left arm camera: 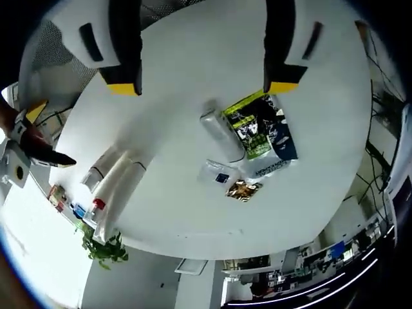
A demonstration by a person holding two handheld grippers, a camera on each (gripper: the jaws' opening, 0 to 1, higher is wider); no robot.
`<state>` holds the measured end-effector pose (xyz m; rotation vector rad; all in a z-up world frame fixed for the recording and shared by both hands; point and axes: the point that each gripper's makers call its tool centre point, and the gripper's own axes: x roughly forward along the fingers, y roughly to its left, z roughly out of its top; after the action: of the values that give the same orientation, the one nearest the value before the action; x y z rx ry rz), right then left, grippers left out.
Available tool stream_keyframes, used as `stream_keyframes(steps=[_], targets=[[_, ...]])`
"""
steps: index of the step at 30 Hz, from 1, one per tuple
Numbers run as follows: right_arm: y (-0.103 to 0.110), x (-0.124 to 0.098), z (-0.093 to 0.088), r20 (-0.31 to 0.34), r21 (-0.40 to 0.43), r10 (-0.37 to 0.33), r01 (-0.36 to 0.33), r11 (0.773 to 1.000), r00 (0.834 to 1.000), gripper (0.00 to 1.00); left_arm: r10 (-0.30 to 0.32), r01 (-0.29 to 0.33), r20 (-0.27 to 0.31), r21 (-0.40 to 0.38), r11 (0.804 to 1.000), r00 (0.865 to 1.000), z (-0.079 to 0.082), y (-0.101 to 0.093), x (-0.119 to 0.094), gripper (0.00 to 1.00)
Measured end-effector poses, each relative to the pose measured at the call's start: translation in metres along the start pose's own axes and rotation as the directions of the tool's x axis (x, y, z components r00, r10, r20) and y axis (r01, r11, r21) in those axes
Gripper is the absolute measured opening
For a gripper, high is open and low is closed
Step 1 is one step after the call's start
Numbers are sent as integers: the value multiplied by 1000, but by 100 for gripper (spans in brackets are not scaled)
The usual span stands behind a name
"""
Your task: Arrange the skincare products in the storage area until every visible bottle or jar stands upright without overlapping.
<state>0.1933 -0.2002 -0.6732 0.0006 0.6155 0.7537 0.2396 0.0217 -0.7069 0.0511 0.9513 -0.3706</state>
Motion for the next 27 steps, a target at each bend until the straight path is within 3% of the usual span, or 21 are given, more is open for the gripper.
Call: stream_keyframes(steps=[8,14,18,27], targets=[[-2,-1,-1,-3,18,-9,9,1000,1000,99,25,-25,-66,6,1000,998,11,6,14,57],[-6,-1,-2,-5,30,-20,20,999,1000,98,24,-24,-88,5,1000,996,20,6,23,55],[-7,-1,-3,-4,41,-25,25,999,1000,99,30,-31,-102,-10,999,994,26,8,31,47],[-11,-1,-3,0,57,-39,39,998,999,98,73,-74,-129,-1,997,989,37,18,54,43]])
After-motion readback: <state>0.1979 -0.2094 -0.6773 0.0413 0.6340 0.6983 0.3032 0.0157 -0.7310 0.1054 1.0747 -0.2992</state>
